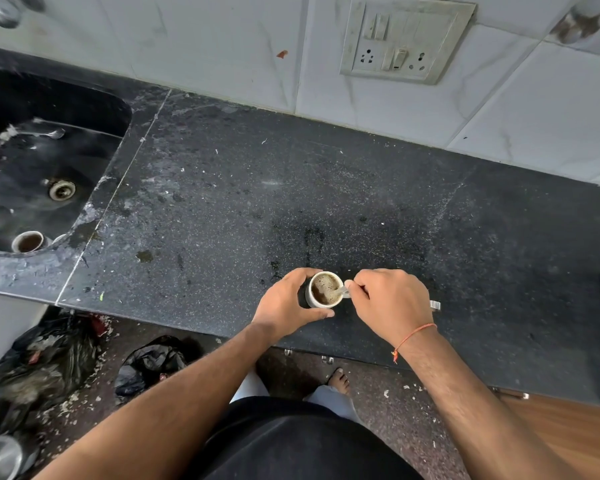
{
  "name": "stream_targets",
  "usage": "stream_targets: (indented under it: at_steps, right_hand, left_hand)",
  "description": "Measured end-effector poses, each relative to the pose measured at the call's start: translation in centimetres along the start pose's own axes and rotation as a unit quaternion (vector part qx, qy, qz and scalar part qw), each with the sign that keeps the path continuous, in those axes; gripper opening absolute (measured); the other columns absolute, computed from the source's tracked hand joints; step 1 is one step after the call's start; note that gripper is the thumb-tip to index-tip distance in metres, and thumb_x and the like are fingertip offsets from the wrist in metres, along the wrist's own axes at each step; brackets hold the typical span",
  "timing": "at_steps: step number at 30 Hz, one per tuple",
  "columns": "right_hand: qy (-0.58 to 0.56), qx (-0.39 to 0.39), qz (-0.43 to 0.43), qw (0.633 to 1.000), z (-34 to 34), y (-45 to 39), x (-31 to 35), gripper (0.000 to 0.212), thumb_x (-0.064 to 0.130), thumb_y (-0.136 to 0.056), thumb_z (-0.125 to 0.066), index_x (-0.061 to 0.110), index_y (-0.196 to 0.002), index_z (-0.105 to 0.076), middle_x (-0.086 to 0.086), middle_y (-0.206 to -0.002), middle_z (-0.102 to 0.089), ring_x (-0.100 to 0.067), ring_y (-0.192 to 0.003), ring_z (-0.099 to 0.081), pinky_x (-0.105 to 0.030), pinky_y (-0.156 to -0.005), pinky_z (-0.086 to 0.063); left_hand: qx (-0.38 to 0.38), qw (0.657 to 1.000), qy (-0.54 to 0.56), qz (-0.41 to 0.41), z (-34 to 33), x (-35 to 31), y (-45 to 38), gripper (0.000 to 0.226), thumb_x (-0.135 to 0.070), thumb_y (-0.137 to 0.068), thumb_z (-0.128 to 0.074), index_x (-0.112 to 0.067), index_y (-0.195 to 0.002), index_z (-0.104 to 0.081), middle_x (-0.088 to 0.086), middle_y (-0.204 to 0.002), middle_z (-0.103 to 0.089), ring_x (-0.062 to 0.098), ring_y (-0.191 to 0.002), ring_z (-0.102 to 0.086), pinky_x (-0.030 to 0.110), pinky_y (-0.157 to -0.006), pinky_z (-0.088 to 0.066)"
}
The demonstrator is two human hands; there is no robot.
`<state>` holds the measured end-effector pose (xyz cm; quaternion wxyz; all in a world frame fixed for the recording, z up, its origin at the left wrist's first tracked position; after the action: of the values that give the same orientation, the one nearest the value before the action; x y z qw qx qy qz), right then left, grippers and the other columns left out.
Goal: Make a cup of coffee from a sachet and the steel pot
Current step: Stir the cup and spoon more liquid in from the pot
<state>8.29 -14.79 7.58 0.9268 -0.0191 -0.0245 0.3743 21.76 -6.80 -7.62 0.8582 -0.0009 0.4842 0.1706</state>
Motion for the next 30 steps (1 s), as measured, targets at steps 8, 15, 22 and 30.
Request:
stream_targets:
  at_steps: [8,15,22,30]
  right_hand:
    - [0.010,-0.028,-0.011,1.000,0.0,-0.2,-0.2,0.035,0.032,-0.094,-0.074,0.020,-0.062,-0.064,0.003,-0.058,-0.062,-0.028,-0.049,-0.060,-0.025,-0.043,-0.025]
    - [-0.010,-0.031,0.020,0.999,0.4,0.5,0.7,0.040,0.030,-0.089,-0.080,0.020,-0.057,-0.058,0.003,-0.052,-0.057,-0.025,-0.045,-0.055,-0.026,-0.043,-0.027]
    - [0.002,-0.060,-0.009,0.998,0.0,0.5,-0.2,0.035,0.030,-0.093,-0.079,0.019,-0.063,-0.064,0.001,-0.054,-0.062,-0.029,-0.045,-0.058,-0.029,-0.044,-0.032]
    - [-0.041,-0.051,-0.036,0.997,-0.3,1.8,-0.4,0.035,0.035,-0.094,-0.076,0.019,-0.065,-0.067,0.002,-0.054,-0.062,-0.025,-0.048,-0.060,-0.034,-0.040,-0.042]
  left_hand:
    - [0.001,1.000,-0.003,-0.006,0.0,-0.1,0.0,0.079,-0.062,-0.070,-0.096,-0.042,-0.137,-0.059,-0.028,-0.127,-0.064,-0.005,-0.118,-0.061,0.026,-0.100,-0.053]
    - [-0.004,1.000,-0.004,-0.005,-0.1,0.0,0.0,0.079,-0.063,-0.070,-0.096,-0.041,-0.137,-0.059,-0.027,-0.127,-0.064,-0.005,-0.117,-0.061,0.024,-0.099,-0.052]
    - [-0.005,1.000,-0.003,-0.003,0.0,0.0,0.0,0.080,-0.061,-0.070,-0.096,-0.040,-0.138,-0.060,-0.027,-0.128,-0.065,-0.005,-0.118,-0.061,0.022,-0.100,-0.051]
    - [-0.007,1.000,-0.006,-0.004,0.0,-0.1,0.1,0.080,-0.060,-0.071,-0.097,-0.037,-0.139,-0.061,-0.026,-0.128,-0.065,-0.005,-0.118,-0.061,0.021,-0.100,-0.050]
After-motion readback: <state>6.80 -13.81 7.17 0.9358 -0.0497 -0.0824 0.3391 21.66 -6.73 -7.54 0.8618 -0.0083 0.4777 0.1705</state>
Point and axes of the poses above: each hand's wrist, its own y-axis away from the middle knuckle, its own z-axis out of the back of the hand, x = y × z, the point moved 10 cm from there along -y, towards the middle knuckle
